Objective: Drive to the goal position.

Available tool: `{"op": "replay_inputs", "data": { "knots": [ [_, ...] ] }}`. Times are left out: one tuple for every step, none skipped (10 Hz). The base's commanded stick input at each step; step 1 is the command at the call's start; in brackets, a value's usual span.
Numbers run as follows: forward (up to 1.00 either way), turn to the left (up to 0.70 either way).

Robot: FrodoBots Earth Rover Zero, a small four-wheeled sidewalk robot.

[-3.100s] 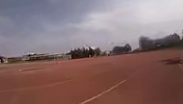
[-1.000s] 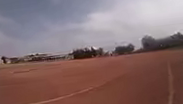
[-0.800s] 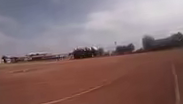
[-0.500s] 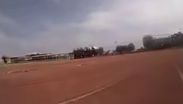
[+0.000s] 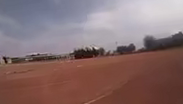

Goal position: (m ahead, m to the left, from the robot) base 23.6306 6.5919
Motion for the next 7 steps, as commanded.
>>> {"op": "replay_inputs", "data": {
  "knots": [
    [0.7,-0.35],
    [0.7,-0.35],
    [0.7,-0.35],
    [0.7,-0.35],
    [0.7,-0.13],
    [0.7,0.0],
    [0.7,0.0]
  ]
}}
